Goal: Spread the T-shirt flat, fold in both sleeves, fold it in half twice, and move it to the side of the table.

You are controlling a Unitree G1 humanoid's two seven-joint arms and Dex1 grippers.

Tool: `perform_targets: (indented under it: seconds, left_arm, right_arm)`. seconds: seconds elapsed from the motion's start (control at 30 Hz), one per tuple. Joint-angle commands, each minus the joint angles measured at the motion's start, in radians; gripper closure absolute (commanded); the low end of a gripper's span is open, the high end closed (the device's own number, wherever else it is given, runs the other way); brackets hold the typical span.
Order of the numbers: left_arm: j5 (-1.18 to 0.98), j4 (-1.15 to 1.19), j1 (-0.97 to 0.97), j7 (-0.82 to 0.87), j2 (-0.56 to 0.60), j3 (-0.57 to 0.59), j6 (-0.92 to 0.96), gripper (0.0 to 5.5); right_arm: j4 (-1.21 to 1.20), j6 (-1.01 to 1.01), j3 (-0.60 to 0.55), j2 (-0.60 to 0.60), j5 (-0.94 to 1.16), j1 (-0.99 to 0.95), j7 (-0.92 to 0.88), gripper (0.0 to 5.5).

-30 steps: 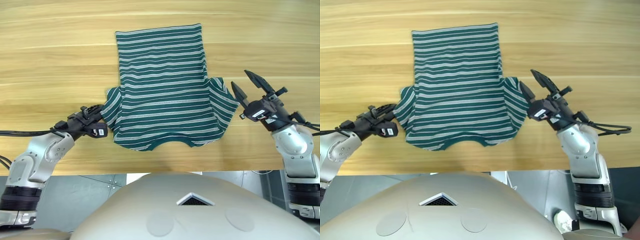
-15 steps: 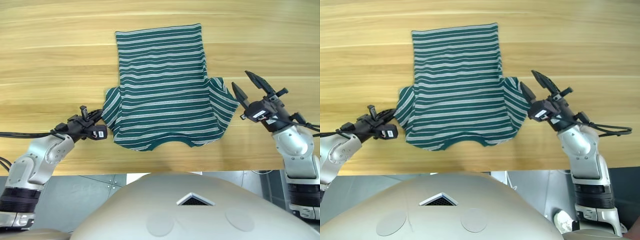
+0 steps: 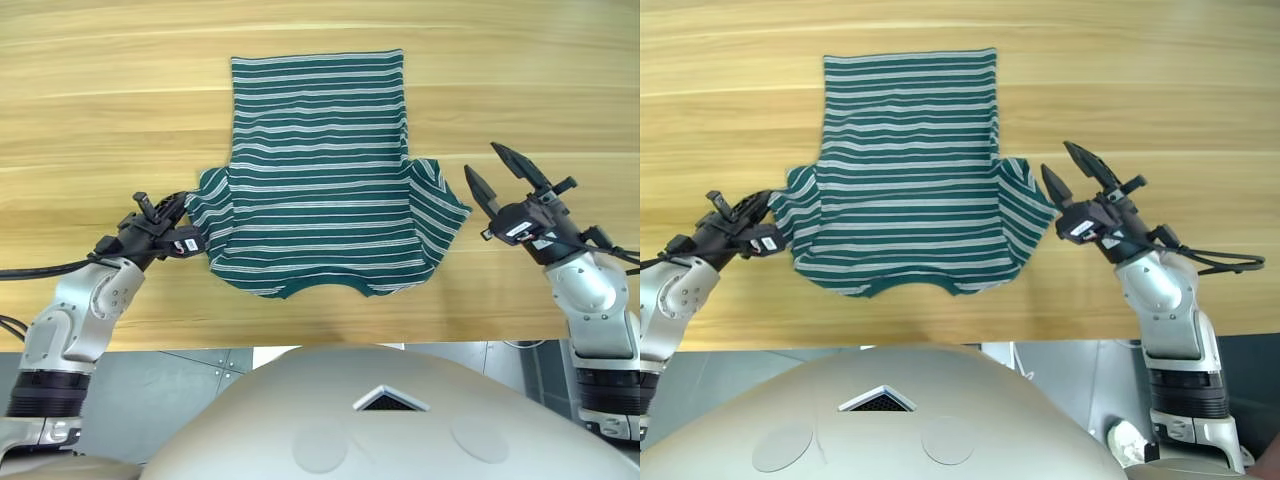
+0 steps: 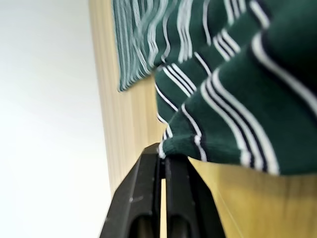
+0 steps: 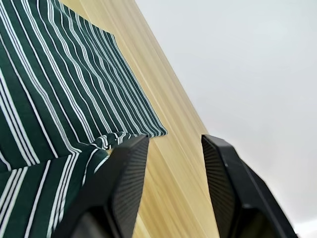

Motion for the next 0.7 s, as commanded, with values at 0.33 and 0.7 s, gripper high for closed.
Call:
perform_targets:
  seconds: [0.33, 0.7]
  left_arm:
    - [-0.053, -0.096, -0.047, -0.005, -0.030, -0.024, -0.052, 5.46]
    - [-0.024, -0.016, -0.100, -0.063, -0.060, -0.194, -0.102, 5.46]
  right_arm:
    - [0.008, 0.000, 0.030, 0.017, -0.024, -0.012, 0.004, 3.51]
    - [-0.001, 0.000, 0.037, 0.025, -0.031, -0.003, 0.005, 3.51]
